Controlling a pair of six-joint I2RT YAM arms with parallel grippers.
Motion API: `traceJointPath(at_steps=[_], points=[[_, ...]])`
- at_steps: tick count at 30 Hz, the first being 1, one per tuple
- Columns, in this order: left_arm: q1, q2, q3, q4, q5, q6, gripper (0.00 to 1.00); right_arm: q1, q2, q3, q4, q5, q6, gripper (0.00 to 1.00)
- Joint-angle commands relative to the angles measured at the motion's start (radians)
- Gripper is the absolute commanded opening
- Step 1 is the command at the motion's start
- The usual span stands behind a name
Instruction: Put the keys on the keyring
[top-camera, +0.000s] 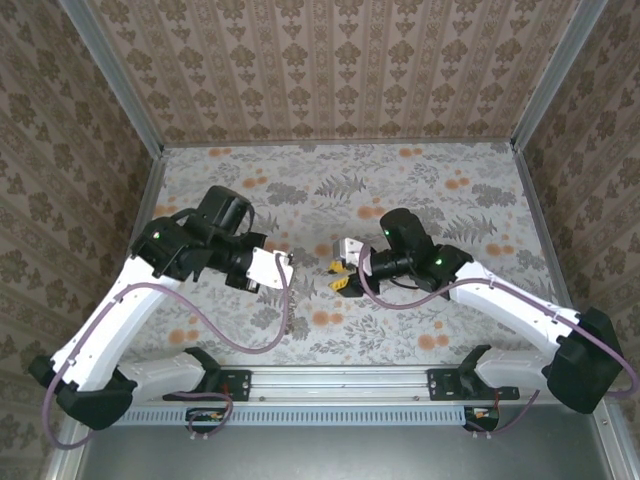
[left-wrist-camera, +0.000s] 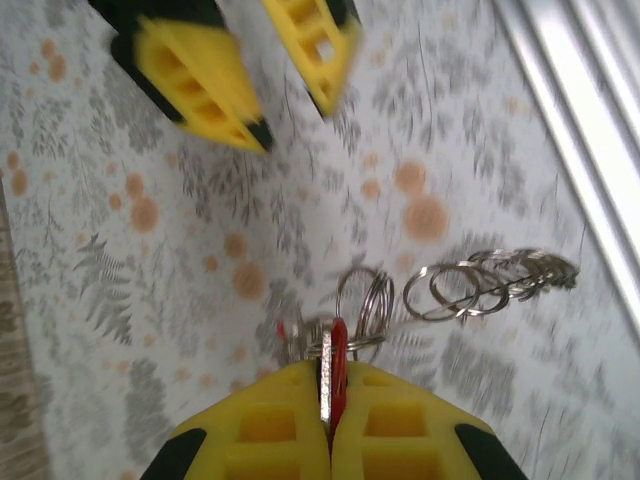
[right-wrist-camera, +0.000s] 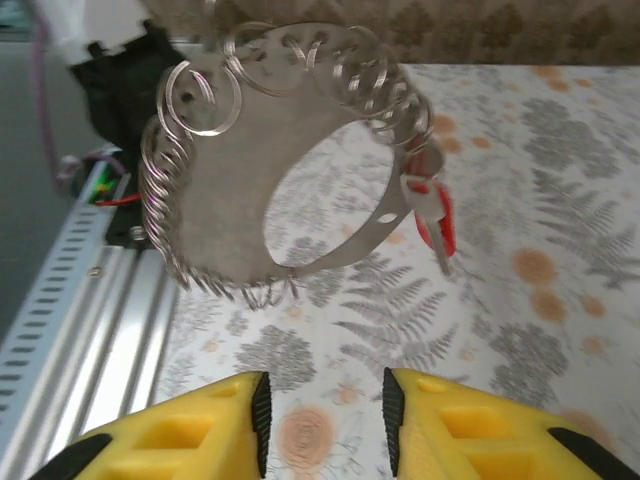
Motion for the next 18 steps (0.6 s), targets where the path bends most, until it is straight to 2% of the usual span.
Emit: traceJointPath(at_steps=[1, 5, 9, 12, 14, 15, 17, 18], points=[[-0.043, 0.037, 0.032, -0.103, -0.317, 0.206, 0.00, -0.020, -0.052, -0.069, 0.142, 0.179, 0.079, 0.41], [-0.066, 0.047, 0.016, 0.008, -0.553, 0.329, 0.00, -0.050, -0.107, -0.144, 0.211, 0.358, 0.113, 0.43], [-0.077, 0.017, -0.079, 0.301, -0.739, 0.497, 0.00, -0.098, -0.170, -0.227, 0.308, 0.520, 0.190, 0.46], [-0.076, -0.010, -0.204, 0.602, -0.812, 0.685, 0.00, -0.133, -0.229, -0.289, 0.375, 0.654, 0.237, 0.50], [-0.066, -0.010, -0.243, 0.724, -0.813, 0.770, 0.00, -0.156, -0.271, -0.332, 0.417, 0.741, 0.261, 0.56], [-0.063, -0.005, -0.248, 0.767, -0.806, 0.785, 0.00, -0.166, -0.292, -0.353, 0.440, 0.782, 0.269, 0.61], [-0.050, 0.006, -0.232, 0.794, -0.783, 0.794, 0.00, -0.184, -0.330, -0.393, 0.479, 0.834, 0.281, 0.78], [-0.039, 0.013, -0.219, 0.797, -0.772, 0.794, 0.00, -0.194, -0.352, -0.411, 0.498, 0.841, 0.285, 0.97]])
